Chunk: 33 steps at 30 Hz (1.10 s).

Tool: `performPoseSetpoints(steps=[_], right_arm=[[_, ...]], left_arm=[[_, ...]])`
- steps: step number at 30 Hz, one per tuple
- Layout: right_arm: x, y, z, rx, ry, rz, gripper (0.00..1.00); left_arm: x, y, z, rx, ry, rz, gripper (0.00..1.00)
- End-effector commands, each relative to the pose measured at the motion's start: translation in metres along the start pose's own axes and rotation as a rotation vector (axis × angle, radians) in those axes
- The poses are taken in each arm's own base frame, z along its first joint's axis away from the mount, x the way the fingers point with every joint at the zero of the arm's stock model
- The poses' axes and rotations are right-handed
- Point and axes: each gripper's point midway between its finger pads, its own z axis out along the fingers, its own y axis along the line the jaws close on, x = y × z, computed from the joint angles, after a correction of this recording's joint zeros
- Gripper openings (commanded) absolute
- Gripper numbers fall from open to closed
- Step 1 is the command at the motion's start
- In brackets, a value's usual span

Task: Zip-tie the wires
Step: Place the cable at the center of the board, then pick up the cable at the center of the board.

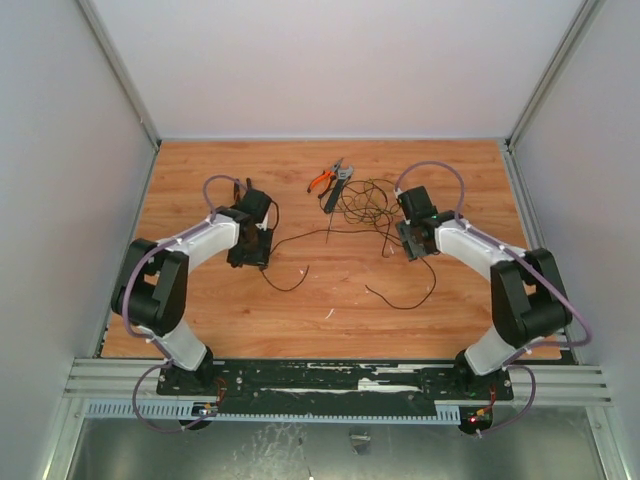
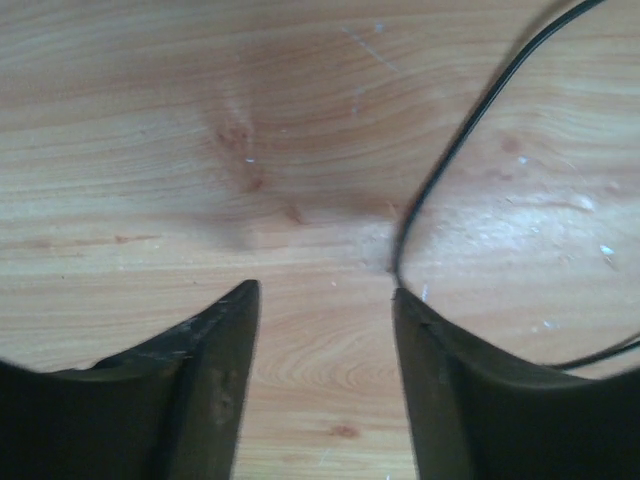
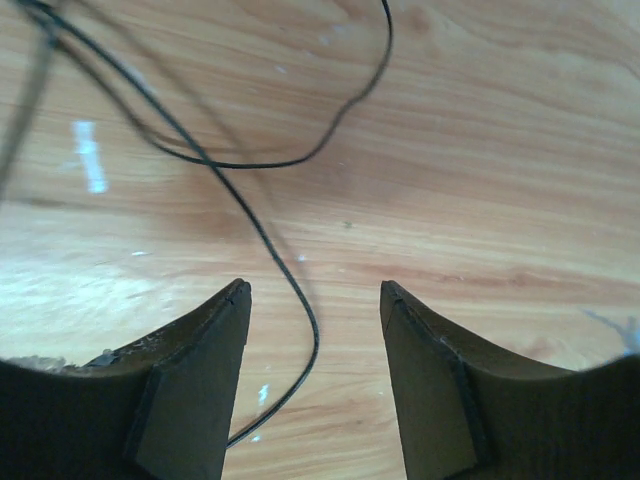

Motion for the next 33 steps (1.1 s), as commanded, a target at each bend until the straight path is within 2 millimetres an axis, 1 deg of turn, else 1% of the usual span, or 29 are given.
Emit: performPoseSetpoints(steps=[1, 3, 5, 8, 11, 13, 16, 19, 21, 23, 25, 27, 29, 31, 33], right_arm=[[-0.041, 0.028, -0.034, -0.221, -0.2, 0.023, 0.56], [-0.054, 0.034, -0.049, -0.284, -0.265, 0.026, 0.57], [-0.07, 0.039, -0.062, -0.337, -0.331, 0.027, 0.58], [-0.1, 0.042, -0.076, -0.382, -0.43, 0.022, 0.59], [-0.121, 0.043, -0.076, -0.381, -0.477, 0.018, 0.59], [-0.127, 0.045, -0.068, -0.375, -0.469, 0.016, 0.58], [-0.13, 0.048, -0.066, -0.383, -0.456, 0.036, 0.56], [-0.126, 0.05, -0.071, -0.398, -0.453, 0.061, 0.56], [-0.118, 0.054, -0.078, -0.413, -0.446, 0.068, 0.56], [-0.11, 0.062, -0.089, -0.455, -0.444, 0.07, 0.54], [-0.101, 0.074, -0.103, -0.516, -0.445, 0.077, 0.54], [-0.087, 0.094, -0.114, -0.597, -0.435, 0.072, 0.53], [-0.069, 0.118, -0.12, -0.661, -0.404, 0.056, 0.53], [-0.05, 0.142, -0.12, -0.691, -0.365, 0.024, 0.52], [-0.037, 0.161, -0.116, -0.699, -0.34, 0.016, 0.5]], left_arm=[[-0.017, -0.012, -0.027, 0.107, -0.098, -0.006, 0.66], [-0.026, -0.018, -0.041, 0.167, -0.153, -0.024, 0.74], [-0.036, -0.019, -0.055, 0.21, -0.215, -0.047, 0.82], [-0.046, -0.018, -0.071, 0.246, -0.278, -0.07, 0.87], [-0.05, -0.02, -0.079, 0.273, -0.307, -0.079, 0.9], [-0.052, -0.027, -0.083, 0.315, -0.325, -0.085, 0.91], [-0.052, -0.046, -0.09, 0.411, -0.345, -0.098, 0.92], [-0.052, -0.068, -0.096, 0.472, -0.384, -0.091, 0.93], [-0.051, -0.084, -0.102, 0.509, -0.405, -0.083, 0.93], [-0.05, -0.103, -0.109, 0.56, -0.426, -0.068, 0.92], [-0.051, -0.119, -0.116, 0.614, -0.443, -0.06, 0.91], [-0.052, -0.125, -0.117, 0.638, -0.448, -0.07, 0.9], [-0.057, -0.126, -0.122, 0.655, -0.481, -0.094, 0.89], [-0.064, -0.124, -0.132, 0.675, -0.531, -0.132, 0.89], [-0.068, -0.121, -0.141, 0.699, -0.569, -0.173, 0.89]])
